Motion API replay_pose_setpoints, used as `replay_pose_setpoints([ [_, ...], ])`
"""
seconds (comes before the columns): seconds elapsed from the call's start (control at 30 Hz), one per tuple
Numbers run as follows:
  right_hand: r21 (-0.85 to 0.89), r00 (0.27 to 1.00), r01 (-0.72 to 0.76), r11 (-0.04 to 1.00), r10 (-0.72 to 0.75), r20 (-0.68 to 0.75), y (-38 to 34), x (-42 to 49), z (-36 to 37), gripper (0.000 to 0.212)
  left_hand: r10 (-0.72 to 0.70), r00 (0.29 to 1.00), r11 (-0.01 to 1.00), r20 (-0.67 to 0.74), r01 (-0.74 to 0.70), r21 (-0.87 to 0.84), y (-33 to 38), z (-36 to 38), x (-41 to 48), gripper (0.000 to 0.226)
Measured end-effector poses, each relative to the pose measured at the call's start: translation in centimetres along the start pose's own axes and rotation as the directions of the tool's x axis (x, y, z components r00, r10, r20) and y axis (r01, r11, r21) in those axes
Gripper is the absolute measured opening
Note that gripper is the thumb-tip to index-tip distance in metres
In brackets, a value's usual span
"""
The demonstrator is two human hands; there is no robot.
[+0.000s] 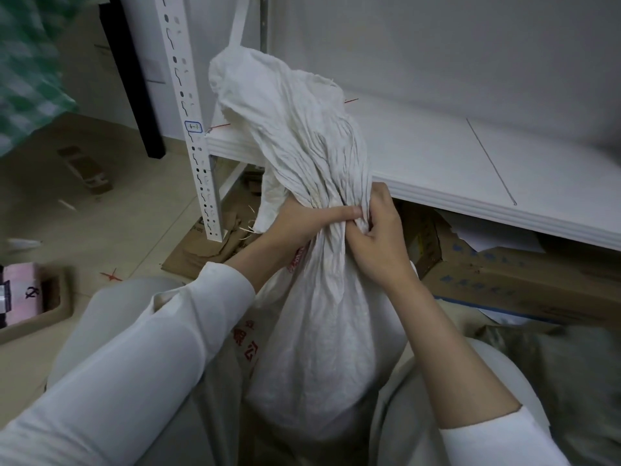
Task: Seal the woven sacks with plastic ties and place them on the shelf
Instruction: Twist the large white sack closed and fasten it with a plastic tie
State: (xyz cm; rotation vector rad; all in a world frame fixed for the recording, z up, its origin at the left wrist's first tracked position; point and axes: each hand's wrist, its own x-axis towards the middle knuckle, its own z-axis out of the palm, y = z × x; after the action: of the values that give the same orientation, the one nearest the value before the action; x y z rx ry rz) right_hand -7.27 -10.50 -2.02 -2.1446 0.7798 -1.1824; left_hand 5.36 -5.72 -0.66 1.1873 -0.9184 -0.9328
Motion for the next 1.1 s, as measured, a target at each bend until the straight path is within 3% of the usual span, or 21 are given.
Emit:
replay_pose_setpoints([
  [0.2,-0.213,0.983,-0.013,0.977,0.051,0.175,-0.5,-0.4,-0.3,0.059,0.001,0.989,1.0,-0.15,0.0,0.007,-0.2,0.0,0.2,0.054],
  [0.33,-0.483,0.991,-0.123,0.867,0.08,-0.108,-2.1,-1.8,-0.7,0.067,-0.049,0.944,0.999,-0.325,0.049,-0.01,0.1,-0.3,0.5,0.056],
  [0.37,-0.49,0.984,-0.169,0.855,0.12,-0.129,-2.5,-2.2,-0.9,0.066,-0.048,0.932,0.999,-0.36,0.049,-0.006,0.2,-0.3,0.6,0.059],
  [0.43,-0.509,0.965,-0.232,0.829,0.262,-0.013,-3.1,-3.1,-0.9,0.076,-0.046,0.919,0.999,-0.392,0.049,0.0,0.3,-0.3,0.7,0.062],
  [0.57,-0.503,0.838,-0.306,0.808,0.479,0.26,-2.6,-4.9,0.4,0.131,-0.073,0.934,0.997,-0.35,0.081,0.009,0.4,0.4,0.3,0.067],
  [0.73,-0.368,0.834,-0.398,0.84,0.499,0.236,-1.7,-5.2,2.1,0.148,-0.106,0.953,0.994,-0.285,0.109,-0.008,0.6,0.8,-0.1,0.063],
  [0.87,-0.26,0.86,-0.458,0.85,0.498,0.111,-1.2,-4.5,2.4,0.133,-0.084,0.964,0.996,-0.253,0.089,0.01,0.6,1.6,-0.9,0.06],
  [0.97,-0.249,0.91,-0.402,0.881,0.415,0.002,-0.4,-4.1,1.8,0.091,-0.071,0.974,0.997,-0.215,0.074,0.004,0.2,2.3,-1.4,0.055],
  [1.1,-0.214,0.937,-0.345,0.914,0.348,-0.027,-0.5,-3.7,1.1,0.047,-0.045,0.987,0.999,-0.157,0.043,-0.019,0.0,2.3,-1.8,0.047],
])
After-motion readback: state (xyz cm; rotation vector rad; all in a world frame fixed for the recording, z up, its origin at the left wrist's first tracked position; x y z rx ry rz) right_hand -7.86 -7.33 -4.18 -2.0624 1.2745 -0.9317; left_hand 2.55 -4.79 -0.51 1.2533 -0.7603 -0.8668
